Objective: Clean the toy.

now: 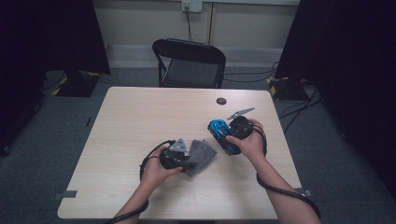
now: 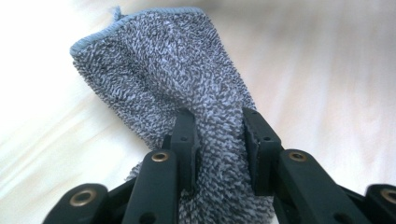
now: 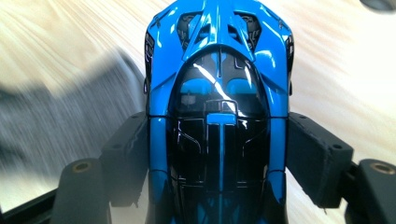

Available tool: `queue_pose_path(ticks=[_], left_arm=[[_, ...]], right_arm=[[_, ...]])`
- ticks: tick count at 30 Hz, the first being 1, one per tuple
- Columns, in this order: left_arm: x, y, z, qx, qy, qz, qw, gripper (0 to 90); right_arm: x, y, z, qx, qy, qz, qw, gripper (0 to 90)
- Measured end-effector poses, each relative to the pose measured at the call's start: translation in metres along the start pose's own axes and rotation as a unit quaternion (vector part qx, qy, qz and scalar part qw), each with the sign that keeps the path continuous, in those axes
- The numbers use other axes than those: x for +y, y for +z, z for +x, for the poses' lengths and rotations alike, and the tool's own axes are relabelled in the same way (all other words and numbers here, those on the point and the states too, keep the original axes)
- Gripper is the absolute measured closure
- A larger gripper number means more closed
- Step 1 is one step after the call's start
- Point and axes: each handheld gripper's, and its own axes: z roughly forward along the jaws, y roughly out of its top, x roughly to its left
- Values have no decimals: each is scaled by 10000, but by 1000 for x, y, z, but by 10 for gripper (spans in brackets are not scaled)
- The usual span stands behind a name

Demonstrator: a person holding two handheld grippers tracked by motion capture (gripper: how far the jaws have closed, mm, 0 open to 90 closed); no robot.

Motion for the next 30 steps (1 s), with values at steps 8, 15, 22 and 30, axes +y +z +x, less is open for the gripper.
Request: queue_pose_path(ticks=[8, 15, 22, 30], left_arm=[[-27, -30, 34, 661, -477, -153, 9966, 691], [-41, -43, 51, 1006, -653, -210, 9926, 690], [-47, -46, 59, 1178, -743, -300, 9898, 680], [-50, -44, 63, 1175, -849, -363, 9888, 672]], right_arm=[[-24, 4, -22, -157, 248, 161, 9994, 281], [-36, 12, -35, -289, 320, 313, 9986, 281], [-43, 19, -40, -476, 288, 431, 9975, 280], [-48, 26, -41, -463, 375, 451, 9972, 279]])
